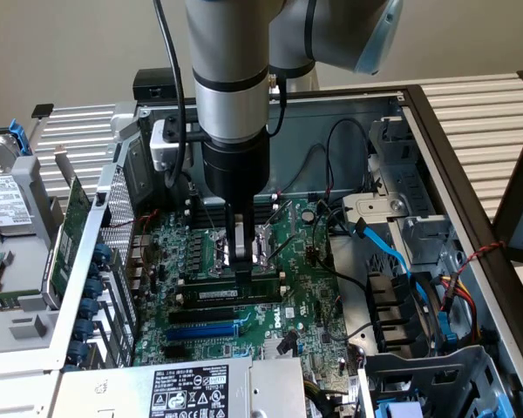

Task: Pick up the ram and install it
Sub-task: 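Press down the ram until it locks into place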

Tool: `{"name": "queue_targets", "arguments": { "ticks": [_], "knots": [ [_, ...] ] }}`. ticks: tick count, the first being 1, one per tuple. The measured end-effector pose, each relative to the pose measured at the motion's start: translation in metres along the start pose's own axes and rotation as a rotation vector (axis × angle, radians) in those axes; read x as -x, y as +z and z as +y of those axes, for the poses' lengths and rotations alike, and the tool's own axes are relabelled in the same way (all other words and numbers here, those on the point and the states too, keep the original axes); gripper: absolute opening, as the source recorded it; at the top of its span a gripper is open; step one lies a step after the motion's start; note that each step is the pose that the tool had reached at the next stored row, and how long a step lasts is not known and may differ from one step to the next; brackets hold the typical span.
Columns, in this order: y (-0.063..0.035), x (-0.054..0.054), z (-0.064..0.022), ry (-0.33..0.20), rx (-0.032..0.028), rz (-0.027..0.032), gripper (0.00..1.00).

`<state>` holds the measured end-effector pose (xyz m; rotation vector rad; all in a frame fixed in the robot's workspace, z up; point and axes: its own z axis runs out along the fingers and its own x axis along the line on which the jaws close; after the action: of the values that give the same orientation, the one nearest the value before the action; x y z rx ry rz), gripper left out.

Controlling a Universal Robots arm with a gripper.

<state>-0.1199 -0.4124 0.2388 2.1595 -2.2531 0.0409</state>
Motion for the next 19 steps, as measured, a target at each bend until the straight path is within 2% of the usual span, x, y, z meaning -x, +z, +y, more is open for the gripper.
{"name": "queue_targets", "arguments": {
  "ticks": [9,15,17,18,19],
  "knots": [
    [-0.0007,-0.0006,0.0016,0.003,0.0002,-0.0007,0.21],
    [-0.0045,-0.0009,0.0051,0.007,0.0002,-0.001,0.21],
    [-0.0054,-0.0013,0.0064,0.008,0.0003,-0.0009,0.19],
    [-0.0057,-0.0015,0.0069,0.009,0.0004,-0.0008,0.12],
    [-0.0058,-0.0017,0.0073,0.009,0.0004,-0.0007,0.12]
  ]
}}
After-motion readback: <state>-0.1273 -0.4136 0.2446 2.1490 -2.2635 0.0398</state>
